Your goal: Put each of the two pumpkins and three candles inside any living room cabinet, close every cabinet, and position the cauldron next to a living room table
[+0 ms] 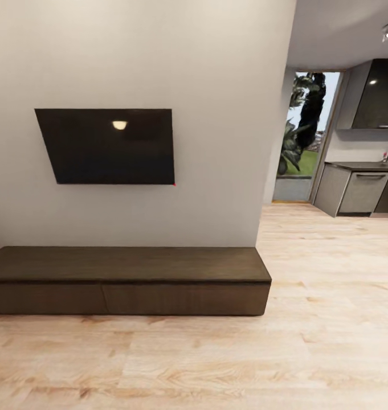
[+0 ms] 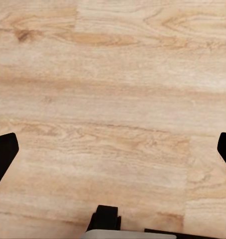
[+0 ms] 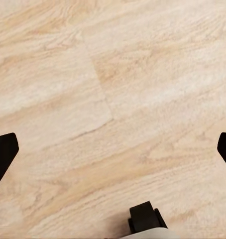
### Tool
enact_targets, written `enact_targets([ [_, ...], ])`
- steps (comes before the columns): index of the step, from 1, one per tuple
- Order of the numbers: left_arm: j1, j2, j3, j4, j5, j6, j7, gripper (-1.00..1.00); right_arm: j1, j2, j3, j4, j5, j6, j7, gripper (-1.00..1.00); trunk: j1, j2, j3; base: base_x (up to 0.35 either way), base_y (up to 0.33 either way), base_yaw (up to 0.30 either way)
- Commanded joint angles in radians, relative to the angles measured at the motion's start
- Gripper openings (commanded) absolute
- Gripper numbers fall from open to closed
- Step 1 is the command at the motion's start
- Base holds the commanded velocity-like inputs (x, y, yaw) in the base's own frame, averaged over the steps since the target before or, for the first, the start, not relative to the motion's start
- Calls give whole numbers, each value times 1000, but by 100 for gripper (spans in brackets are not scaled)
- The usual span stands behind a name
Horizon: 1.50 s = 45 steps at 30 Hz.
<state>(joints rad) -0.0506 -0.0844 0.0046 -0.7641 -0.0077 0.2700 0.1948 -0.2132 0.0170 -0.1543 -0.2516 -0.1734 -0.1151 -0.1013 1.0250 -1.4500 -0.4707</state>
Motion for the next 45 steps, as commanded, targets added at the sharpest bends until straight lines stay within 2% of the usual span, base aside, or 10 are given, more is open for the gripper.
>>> enact_targets([
  [1, 0, 0, 0, 0, 0, 0, 0, 100, 0, 0, -1, 0, -2, 0, 0, 100, 0, 0, 0, 125, 0, -5],
  [14, 0, 0, 0, 0, 0, 0, 0, 100, 0, 1, -7, -1, -10, 1, 0, 100, 0, 0, 0, 174, 79, -1],
  [29, 0, 0, 0, 0, 0, 0, 0, 100, 0, 1, -12, 0, -11, 2, 0, 100, 0, 0, 0, 78, 80, -1],
  [36, 0, 0, 1, -11, 1, 18, -3, 100, 0, 0, -12, 0, -10, 2, 2, 100, 0, 0, 0, 19, 5, -179],
  [40, 0, 1, 4, -108, 8, 145, -15, 100, -1, -3, -14, -7, -10, 5, 9, 100, 0, 0, 0, 3, 1, -193],
  [42, 0, 2, 6, -177, 11, 237, -40, 100, -5, -7, -20, -18, -11, 13, 11, 100, 0, 0, 0, 1, 0, -66],
  [45, 0, 12, 8, -253, 13, 362, -92, 100, -19, -8, -41, -96, -25, 66, 12, 100, 0, 0, 0, 0, 0, -23],
])
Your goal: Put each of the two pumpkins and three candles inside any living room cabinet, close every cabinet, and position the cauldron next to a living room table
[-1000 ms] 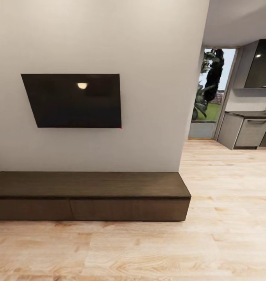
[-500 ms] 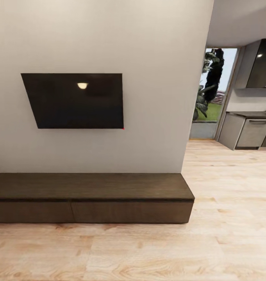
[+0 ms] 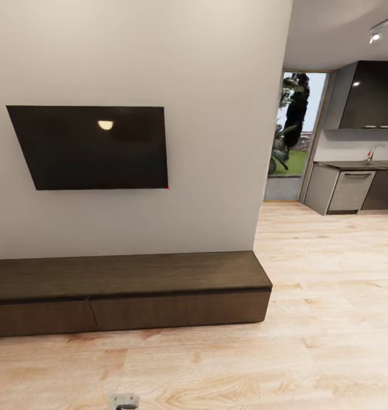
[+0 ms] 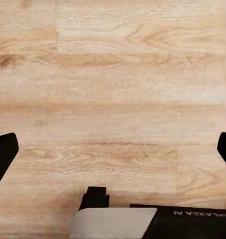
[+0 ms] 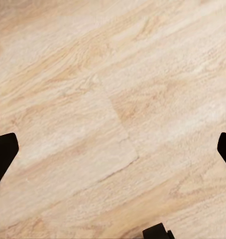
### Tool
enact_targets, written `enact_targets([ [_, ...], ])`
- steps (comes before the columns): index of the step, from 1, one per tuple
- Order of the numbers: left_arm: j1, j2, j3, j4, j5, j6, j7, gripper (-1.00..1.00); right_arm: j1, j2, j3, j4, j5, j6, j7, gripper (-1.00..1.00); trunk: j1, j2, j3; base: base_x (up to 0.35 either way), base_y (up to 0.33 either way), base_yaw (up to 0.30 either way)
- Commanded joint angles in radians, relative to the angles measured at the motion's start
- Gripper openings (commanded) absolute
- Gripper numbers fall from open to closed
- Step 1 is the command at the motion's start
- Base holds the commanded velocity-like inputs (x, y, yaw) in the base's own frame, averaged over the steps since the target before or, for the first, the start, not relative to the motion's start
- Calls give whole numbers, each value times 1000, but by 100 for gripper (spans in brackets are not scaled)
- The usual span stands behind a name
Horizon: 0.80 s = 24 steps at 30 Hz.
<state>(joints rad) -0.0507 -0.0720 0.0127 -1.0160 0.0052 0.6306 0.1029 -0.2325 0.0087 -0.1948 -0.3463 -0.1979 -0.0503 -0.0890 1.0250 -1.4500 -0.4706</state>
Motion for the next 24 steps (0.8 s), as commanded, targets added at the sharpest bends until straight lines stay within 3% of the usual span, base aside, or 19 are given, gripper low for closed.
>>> enact_targets([
  [1, 0, 3, 0, -30, 0, 37, -11, 100, -2, 0, -11, -41, -16, 36, 1, 100, 0, 0, 0, 0, 0, -9],
  [2, 0, 4, 1, -46, -1, 53, -15, 100, -3, 1, -16, -62, -26, 54, 2, 100, 0, 0, 0, 0, 0, -7],
  [5, 0, 15, 1, -137, -1, 129, -27, 100, -6, 6, -38, -189, -113, 133, 29, 100, 12, -21, -10, 0, 0, -3],
  [9, 0, 36, 26, -176, 2, 158, -31, 100, -8, 10, -43, -260, -200, 155, 78, 100, 12, -21, -10, 0, 0, 0],
  [13, 0, 39, 39, -189, 3, 166, -31, 100, -27, 18, -44, -288, -226, 154, 99, 100, 12, -21, -10, 0, 0, 0],
  [20, -1, 39, 45, -218, 9, 202, -35, 100, -55, 45, -45, -302, -243, 156, 144, 100, 38, -70, -31, 0, 0, 0],
  [23, -15, 42, 45, -247, 52, 269, -60, 100, -66, 48, -46, -303, -305, 158, 202, 100, 50, -91, -41, 0, 0, 0],
  [24, -19, 44, 46, -254, 77, 291, -70, 100, -72, 48, -45, -302, -353, 159, 220, 100, 54, -98, -44, 0, 0, 0],
])
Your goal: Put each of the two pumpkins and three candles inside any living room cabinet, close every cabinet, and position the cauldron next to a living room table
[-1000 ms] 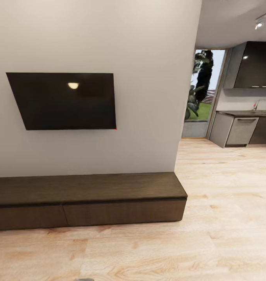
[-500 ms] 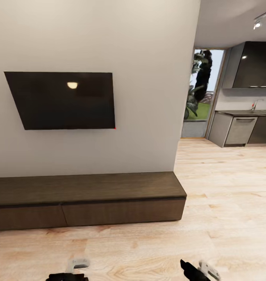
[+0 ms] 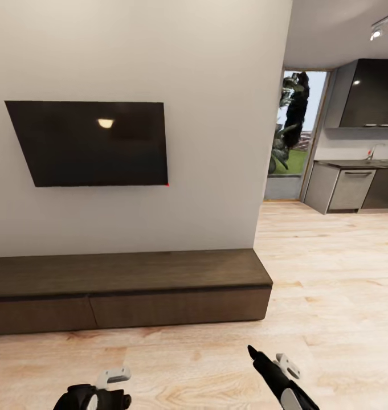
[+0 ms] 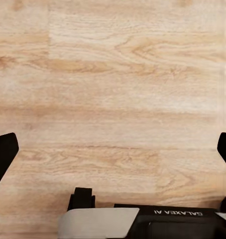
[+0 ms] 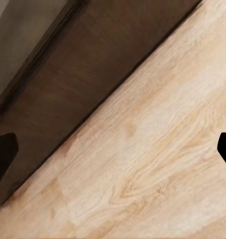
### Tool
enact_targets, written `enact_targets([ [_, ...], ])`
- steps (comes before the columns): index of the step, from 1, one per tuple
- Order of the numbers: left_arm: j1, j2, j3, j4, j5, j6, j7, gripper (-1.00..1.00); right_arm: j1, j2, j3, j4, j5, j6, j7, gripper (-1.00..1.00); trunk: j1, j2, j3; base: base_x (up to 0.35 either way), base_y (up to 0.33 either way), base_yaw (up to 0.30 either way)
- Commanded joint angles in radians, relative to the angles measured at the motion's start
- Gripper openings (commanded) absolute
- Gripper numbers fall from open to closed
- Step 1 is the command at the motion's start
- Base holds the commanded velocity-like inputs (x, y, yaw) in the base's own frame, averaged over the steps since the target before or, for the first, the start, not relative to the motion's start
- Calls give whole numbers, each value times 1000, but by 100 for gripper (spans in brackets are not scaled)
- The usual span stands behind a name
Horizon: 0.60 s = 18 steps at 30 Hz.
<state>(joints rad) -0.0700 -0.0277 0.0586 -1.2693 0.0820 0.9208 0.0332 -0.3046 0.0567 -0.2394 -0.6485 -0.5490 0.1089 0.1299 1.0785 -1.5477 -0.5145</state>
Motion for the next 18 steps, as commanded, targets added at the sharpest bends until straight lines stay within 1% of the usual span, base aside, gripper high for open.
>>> enact_targets([
  [1, -3, 4, 2, -4, 22, 15, -5, 100, -4, 0, 3, 0, -49, -1, 14, 100, 4, -7, -3, 0, 0, 0],
  [2, -5, 8, 6, -7, 37, 25, -9, 100, -7, 0, 4, 1, -89, -3, 22, 100, 8, -14, -6, 0, 0, 0],
  [3, -8, 13, 12, -9, 47, 31, -14, 100, -9, 0, 6, 1, -116, -5, 27, 100, 12, -21, -10, 0, 0, 0],
  [4, -12, 18, 17, -11, 54, 37, -17, 100, -10, 0, 7, -1, -135, -5, 30, 100, 15, -28, -13, 0, 0, 0],
  [10, -21, 28, 33, -21, 68, 56, -38, 100, -15, 1, 5, -4, -183, -9, 43, 100, 38, -70, -31, 0, 0, 0],
  [11, -21, 28, 33, -22, 69, 61, -43, 100, -15, 1, 4, -4, -204, -10, 56, 100, 42, -77, -35, 0, 0, 0],
  [12, -22, 29, 34, -23, 69, 65, -49, 100, -15, 1, 4, -3, -235, -10, 77, 100, 46, -84, -38, 0, 0, 0],
  [13, -22, 29, 34, -23, 69, 66, -51, 100, -16, 0, 4, -2, -253, -10, 91, 100, 50, -91, -41, 0, 0, 0],
  [15, -23, 29, 39, -23, 70, 70, -64, 100, -16, 0, 5, 0, -333, -10, 163, 100, 58, -105, -47, 0, 0, 0],
  [16, -23, 29, 44, -24, 70, 71, -71, 100, -16, 1, 6, 0, -362, -11, 201, 100, 61, -112, -50, 0, 0, 0],
  [18, -23, 28, 52, -24, 72, 75, -83, 100, -17, 2, 7, -2, -387, -12, 243, 100, 69, -126, -57, 0, 0, 0],
])
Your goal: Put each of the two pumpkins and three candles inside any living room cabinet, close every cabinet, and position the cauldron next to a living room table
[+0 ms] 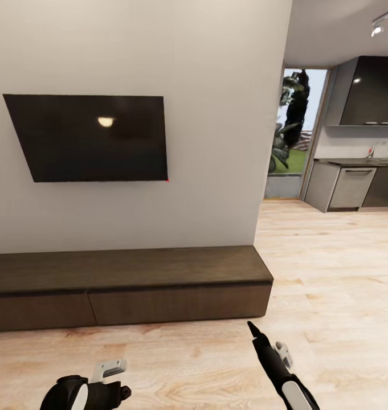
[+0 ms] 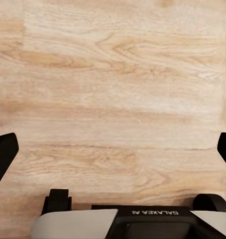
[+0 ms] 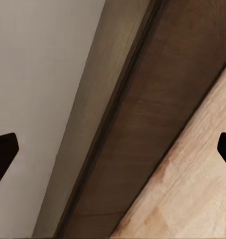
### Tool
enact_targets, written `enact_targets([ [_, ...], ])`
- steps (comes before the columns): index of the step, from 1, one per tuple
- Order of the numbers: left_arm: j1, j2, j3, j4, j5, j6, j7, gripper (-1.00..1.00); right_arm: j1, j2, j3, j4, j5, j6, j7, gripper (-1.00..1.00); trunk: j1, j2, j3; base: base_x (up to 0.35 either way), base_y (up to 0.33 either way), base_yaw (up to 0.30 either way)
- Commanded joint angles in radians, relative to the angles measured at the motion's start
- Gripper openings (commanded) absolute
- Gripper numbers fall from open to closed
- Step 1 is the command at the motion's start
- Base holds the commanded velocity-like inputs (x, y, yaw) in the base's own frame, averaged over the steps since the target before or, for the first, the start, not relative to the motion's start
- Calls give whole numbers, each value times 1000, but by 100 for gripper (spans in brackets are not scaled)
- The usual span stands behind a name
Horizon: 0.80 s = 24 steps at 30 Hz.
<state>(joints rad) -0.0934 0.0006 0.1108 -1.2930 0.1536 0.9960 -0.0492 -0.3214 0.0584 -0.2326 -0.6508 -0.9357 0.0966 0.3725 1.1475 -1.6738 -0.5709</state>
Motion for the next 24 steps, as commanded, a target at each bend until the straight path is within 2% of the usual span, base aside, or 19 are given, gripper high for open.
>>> enact_targets([
  [1, 0, 0, 4, -1, 5, 6, -8, 100, -3, 1, 1, -1, -9, -1, 17, 100, 4, -7, -3, 0, 0, 0],
  [6, -8, 1, 23, -5, 45, 34, -24, 100, -33, 13, -1, 5, -28, -62, 42, 100, 23, -42, -19, 0, 0, 0],
  [9, -27, 2, 43, -6, 74, 42, -26, 100, -39, 13, -16, 7, -48, -90, 50, 100, 35, -63, -28, 0, 0, 0],
  [10, -37, 6, 60, -4, 90, 46, -27, 100, -40, 14, -28, 8, -71, -96, 53, 100, 38, -70, -31, 0, 0, 0],
  [13, -46, 17, 78, -1, 104, 49, -28, 100, -40, 15, -33, 8, -117, -101, 56, 100, 50, -91, -41, 0, 0, 0],
  [16, -50, 28, 85, 0, 122, 51, -29, 100, -41, 22, -26, 9, -130, -111, 54, 100, 61, -112, -50, 0, 0, 0],
  [19, -52, 44, 88, -1, 161, 51, -29, 100, -41, 24, -8, 10, -134, -114, 49, 100, 73, -133, -60, 0, 0, 0],
  [21, -52, 65, 87, -2, 210, 51, -29, 100, -41, 24, -5, 11, -143, -114, 53, 100, 81, -147, -66, 0, 0, 0],
  [22, -52, 71, 87, -3, 224, 51, -29, 100, -41, 24, -5, 12, -145, -114, 54, 100, 84, -154, -69, 0, 0, 0],
  [24, -52, 94, 85, -2, 282, 51, -29, 100, -41, 24, -4, 12, -150, -111, 56, 100, 92, -168, -75, 0, 0, 0],
])
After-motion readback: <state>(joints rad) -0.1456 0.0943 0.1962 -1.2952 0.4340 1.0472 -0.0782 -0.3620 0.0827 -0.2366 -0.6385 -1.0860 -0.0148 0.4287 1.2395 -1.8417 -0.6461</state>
